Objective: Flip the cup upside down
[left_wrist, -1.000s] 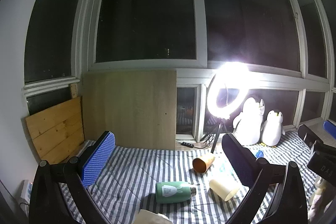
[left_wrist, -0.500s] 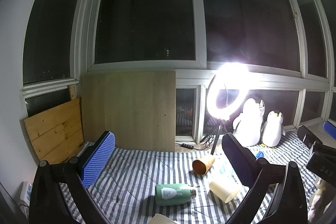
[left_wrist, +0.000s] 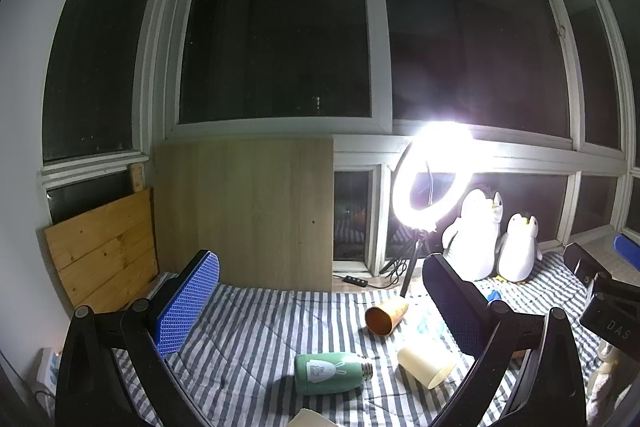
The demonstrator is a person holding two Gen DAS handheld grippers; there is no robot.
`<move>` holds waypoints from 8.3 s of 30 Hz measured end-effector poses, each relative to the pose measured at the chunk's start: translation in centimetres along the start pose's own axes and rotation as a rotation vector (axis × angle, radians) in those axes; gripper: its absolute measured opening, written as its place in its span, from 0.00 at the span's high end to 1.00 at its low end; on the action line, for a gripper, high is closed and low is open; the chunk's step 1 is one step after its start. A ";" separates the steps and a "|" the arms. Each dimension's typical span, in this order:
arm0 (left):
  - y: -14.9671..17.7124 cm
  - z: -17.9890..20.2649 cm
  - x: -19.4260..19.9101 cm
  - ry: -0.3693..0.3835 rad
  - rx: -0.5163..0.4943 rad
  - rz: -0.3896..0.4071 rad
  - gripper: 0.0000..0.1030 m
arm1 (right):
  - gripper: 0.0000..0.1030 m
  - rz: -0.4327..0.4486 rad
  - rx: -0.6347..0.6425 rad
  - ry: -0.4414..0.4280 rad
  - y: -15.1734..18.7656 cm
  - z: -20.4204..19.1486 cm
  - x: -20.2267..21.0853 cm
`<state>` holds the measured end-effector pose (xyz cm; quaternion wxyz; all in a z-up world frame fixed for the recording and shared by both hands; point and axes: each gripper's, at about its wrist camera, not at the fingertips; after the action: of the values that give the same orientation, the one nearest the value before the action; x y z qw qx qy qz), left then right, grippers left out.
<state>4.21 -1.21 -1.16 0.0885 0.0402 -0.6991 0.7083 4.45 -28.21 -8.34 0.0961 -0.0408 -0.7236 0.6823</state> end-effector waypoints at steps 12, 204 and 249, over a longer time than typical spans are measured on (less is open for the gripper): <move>0.0 0.0 0.0 0.002 -0.002 0.003 0.00 | 0.01 -0.002 -0.001 0.001 0.2 0.0 0.0; 16.8 -5.0 -14.4 0.332 0.327 -0.757 0.30 | 0.30 -0.765 0.184 -0.403 16.4 -2.5 -18.3; 14.0 1.2 -8.1 0.345 0.142 -0.615 0.30 | 0.26 -0.471 0.103 -0.270 15.4 0.8 -6.4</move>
<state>9.55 -3.07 -16.36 0.4110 0.1345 -0.5782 0.6919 9.45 -29.25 -24.24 0.1566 0.2250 -0.6838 0.6762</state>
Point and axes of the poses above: each gripper's, at about its wrist camera, not at the fingertips, and x roughly against the way its jaws point, z to its right, y to its underside, and after that the axes turned 7 degrees about y, right-handed
